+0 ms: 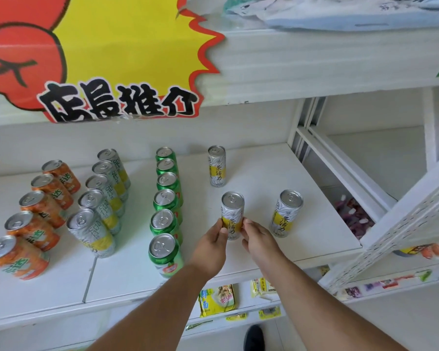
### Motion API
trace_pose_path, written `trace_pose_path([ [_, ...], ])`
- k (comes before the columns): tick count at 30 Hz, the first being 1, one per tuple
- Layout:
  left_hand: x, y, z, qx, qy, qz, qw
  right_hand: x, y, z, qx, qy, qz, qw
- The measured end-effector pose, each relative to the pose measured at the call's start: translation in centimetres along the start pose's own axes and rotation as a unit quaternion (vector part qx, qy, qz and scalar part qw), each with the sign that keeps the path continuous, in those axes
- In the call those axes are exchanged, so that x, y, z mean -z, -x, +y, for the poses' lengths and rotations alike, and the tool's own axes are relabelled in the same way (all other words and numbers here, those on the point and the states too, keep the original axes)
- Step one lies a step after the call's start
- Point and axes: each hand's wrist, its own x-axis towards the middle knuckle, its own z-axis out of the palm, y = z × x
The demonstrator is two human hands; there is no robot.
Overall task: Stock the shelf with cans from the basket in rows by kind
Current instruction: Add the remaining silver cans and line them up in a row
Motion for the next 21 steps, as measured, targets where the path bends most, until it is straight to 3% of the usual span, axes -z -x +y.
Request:
trace_pose_path([
  [21,1.7,-7.5,1.3,0.024,0.025,0.074,0.997,-2.5,-7.5,-3.2,0.016,0.03,-0.039,0.999],
])
